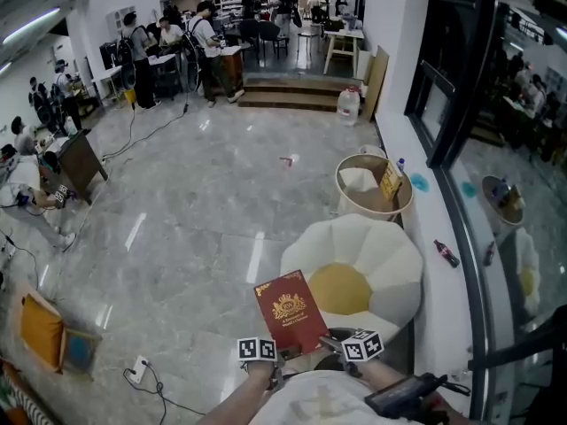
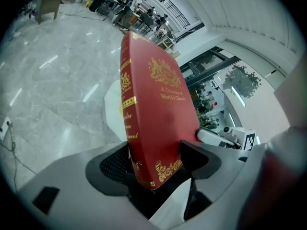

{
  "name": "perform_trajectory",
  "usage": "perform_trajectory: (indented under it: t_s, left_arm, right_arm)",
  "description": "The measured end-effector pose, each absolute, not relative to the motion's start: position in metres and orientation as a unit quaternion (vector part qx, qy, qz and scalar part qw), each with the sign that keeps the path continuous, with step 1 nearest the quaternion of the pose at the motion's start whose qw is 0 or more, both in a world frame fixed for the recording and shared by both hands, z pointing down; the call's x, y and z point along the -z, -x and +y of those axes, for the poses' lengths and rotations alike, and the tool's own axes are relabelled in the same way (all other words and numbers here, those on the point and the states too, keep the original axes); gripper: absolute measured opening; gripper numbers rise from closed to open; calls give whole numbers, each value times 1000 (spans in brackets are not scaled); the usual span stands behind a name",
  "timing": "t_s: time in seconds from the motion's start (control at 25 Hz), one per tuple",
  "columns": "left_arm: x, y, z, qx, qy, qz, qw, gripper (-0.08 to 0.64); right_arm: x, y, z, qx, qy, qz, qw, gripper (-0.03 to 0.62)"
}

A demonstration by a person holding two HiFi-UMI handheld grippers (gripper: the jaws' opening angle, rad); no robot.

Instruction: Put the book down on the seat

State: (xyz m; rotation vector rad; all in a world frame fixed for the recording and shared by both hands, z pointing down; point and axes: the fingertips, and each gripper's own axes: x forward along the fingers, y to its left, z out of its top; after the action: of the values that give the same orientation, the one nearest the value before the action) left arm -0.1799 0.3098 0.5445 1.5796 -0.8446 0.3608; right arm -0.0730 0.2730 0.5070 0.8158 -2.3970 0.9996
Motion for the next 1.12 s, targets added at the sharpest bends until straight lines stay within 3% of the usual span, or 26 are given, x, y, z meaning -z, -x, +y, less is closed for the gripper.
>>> perform_trajectory:
  t_s: [0.68, 1.12]
  left_arm:
    - [-558, 246, 294, -130, -641, -423, 627, 345]
    - [-555, 267, 209, -128, -641, -428, 624, 342]
  right_arm:
    - [-528, 143, 241, -381, -214, -869, 233, 172]
    - [-529, 162, 158, -394, -209, -865, 230, 172]
